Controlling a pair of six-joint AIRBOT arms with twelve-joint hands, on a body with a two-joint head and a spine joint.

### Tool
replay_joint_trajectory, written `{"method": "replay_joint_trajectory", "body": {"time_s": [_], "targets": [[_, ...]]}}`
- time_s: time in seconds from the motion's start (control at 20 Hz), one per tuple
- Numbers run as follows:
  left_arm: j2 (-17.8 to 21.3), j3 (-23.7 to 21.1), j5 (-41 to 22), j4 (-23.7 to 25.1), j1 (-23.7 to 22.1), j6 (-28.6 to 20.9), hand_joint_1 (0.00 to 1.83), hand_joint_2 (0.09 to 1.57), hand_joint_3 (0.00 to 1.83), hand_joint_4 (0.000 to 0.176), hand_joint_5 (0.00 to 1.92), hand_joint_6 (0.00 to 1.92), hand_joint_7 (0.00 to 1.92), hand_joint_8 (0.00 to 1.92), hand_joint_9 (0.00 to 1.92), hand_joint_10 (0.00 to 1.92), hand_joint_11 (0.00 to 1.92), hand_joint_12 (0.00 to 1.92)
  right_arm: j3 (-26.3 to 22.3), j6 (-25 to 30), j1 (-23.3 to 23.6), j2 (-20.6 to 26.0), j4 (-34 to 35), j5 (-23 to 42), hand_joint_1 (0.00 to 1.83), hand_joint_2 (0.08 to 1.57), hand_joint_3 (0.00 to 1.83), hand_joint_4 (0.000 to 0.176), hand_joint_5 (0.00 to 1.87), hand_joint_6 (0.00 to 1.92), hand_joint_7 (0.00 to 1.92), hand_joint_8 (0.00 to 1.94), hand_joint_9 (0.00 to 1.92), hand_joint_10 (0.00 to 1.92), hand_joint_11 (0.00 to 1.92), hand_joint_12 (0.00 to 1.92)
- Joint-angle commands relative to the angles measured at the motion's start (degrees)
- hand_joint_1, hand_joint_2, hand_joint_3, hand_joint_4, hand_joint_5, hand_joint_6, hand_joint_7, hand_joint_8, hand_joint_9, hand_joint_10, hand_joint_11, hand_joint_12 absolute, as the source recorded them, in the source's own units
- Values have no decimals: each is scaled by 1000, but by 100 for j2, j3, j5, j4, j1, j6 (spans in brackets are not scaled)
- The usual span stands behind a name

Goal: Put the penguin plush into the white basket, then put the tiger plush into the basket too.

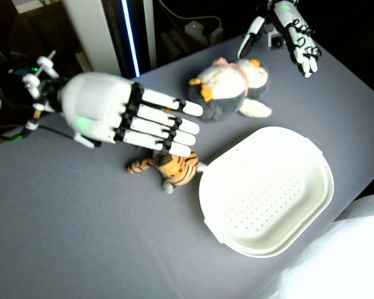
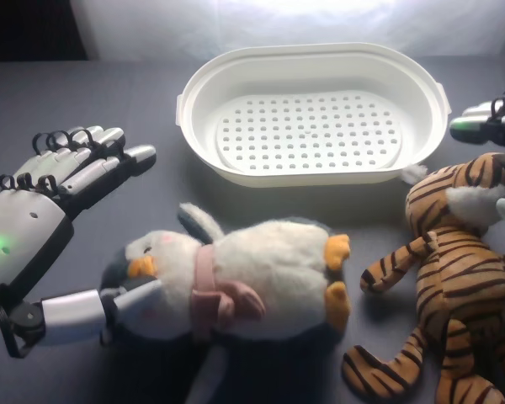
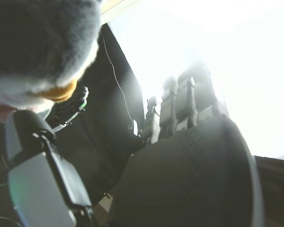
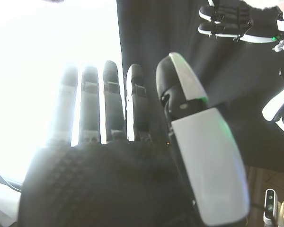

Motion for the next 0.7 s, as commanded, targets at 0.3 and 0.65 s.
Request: {"method": "replay_joint_trajectory", "body": {"time_s": [0.3,0.65], "targets": [[-9,108,150,640,-254,-66,750,867,0,142,203,0,67,1,37,5,47,77,46,61,159,-23,11,689,783,1340,4,9,461,0,432,0,423,5,214,602],[85,472,2106,1570,-919,-289,838,649,0,176,0,0,0,0,0,0,115,89,80,69,280,-26,-114,560,763,1354,1,20,455,0,422,0,403,0,160,650]]}}
